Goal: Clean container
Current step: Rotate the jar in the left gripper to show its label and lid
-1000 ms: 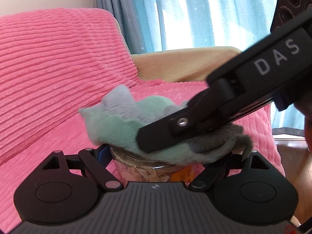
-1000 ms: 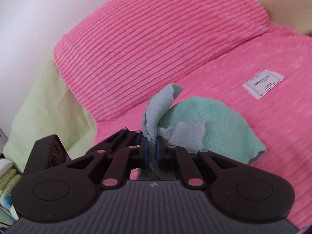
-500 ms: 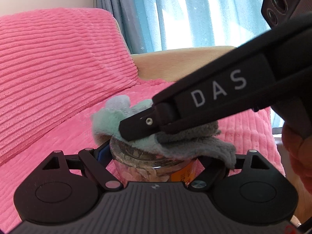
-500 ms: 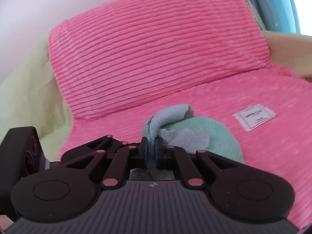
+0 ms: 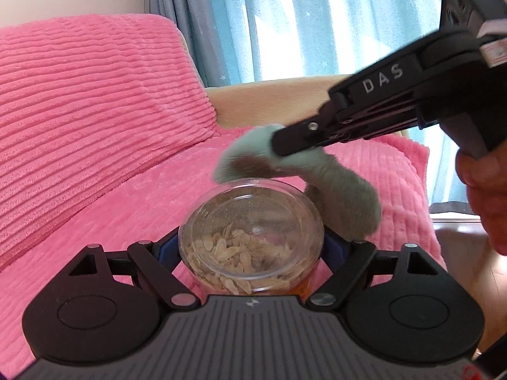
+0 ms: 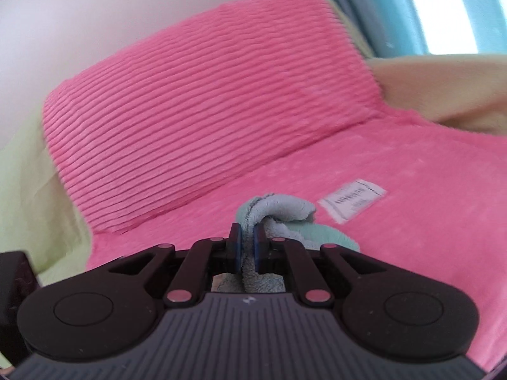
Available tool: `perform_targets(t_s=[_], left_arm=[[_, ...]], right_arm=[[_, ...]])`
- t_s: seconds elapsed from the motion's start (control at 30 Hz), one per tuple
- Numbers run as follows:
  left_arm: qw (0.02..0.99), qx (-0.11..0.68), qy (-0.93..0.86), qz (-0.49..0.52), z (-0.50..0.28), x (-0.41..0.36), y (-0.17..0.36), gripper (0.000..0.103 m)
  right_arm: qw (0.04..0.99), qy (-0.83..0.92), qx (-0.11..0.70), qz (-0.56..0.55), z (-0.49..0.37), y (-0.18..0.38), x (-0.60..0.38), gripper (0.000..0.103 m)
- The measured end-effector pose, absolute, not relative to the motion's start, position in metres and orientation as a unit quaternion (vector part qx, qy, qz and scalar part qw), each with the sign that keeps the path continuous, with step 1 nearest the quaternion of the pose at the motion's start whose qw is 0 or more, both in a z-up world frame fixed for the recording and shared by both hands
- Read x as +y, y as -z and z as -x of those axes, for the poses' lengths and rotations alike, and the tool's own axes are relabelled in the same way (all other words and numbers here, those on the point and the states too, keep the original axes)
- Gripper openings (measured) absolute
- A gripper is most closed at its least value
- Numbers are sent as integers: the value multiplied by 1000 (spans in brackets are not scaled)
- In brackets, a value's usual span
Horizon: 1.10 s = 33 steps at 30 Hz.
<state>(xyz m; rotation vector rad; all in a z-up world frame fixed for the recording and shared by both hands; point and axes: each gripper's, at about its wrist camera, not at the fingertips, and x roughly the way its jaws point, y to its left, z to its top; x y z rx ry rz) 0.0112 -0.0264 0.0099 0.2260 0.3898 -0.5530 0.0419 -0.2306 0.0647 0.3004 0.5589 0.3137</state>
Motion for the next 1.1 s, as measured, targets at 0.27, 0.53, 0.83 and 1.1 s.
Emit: perform_targets(t_s=[0.27, 0.53, 0.83, 1.1], left_arm=[[919, 223, 289, -148, 7, -21, -20, 85], [898, 269, 299, -178, 25, -11, -18, 85], [884, 299, 296, -202, 26, -14, -18, 86], [872, 333, 290, -213, 16, -25, -20, 90]], right_arm=[[923, -130, 321, -166, -45, -41, -239, 5], [910, -137, 352, -170, -46, -22, -233, 7], [901, -139, 378, -161, -48, -6, -226, 7], [897, -148, 387, -153, -46, -5, -229, 7]])
